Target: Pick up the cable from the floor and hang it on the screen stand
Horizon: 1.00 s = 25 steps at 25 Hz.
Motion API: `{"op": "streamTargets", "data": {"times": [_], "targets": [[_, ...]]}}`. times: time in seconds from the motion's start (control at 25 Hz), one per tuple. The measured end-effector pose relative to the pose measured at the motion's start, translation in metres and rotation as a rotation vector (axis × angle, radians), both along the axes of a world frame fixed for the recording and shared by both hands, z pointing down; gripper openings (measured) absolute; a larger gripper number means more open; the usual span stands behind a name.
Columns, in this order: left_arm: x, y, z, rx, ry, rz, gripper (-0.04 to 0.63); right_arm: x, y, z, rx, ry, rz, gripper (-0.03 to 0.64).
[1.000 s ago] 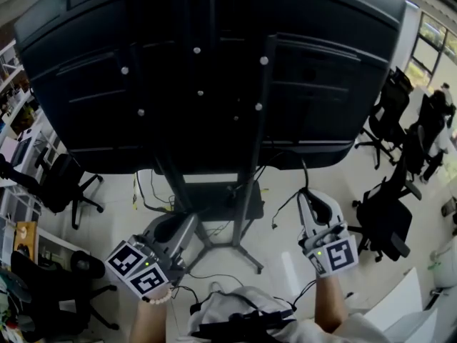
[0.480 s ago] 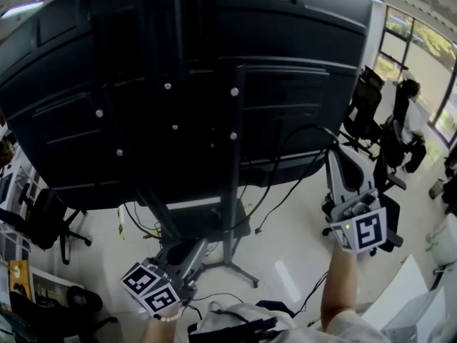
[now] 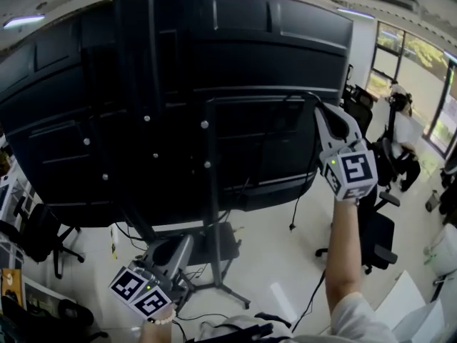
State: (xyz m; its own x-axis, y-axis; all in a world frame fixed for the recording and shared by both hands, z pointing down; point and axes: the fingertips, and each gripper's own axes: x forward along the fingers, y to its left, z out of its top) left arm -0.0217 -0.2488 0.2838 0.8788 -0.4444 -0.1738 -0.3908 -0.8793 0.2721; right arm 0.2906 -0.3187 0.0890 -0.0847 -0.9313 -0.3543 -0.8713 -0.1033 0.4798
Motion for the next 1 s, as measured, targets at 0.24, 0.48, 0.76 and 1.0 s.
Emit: {"op": "streamTargets", "data": {"times": [0.24,0.48,0.76,1.0], "targets": [[0.014,-0.008,-0.015,0.03,0.026,-0.105,0.008,0.024,-0.039,-0.018,-0.045,-0.031,-0.091,0.031],[0.019,-0.008,-0.013,0.023,0.031,-0.193,0.008,0.028,-0.087,0.001,-0.169,-0.097,-0.221,0.031],[0.018,-0.003,-0.003,0.004,0.009,-0.273,0.008,0.009,-0.102,0.057,-0.343,-0.1,-0.369,0.031],[0.036,-0.001,0.013,-0.037,-0.008,-0.293,0.008,-0.004,-0.093,0.094,-0.403,-0.107,-0.519,0.034]]}}
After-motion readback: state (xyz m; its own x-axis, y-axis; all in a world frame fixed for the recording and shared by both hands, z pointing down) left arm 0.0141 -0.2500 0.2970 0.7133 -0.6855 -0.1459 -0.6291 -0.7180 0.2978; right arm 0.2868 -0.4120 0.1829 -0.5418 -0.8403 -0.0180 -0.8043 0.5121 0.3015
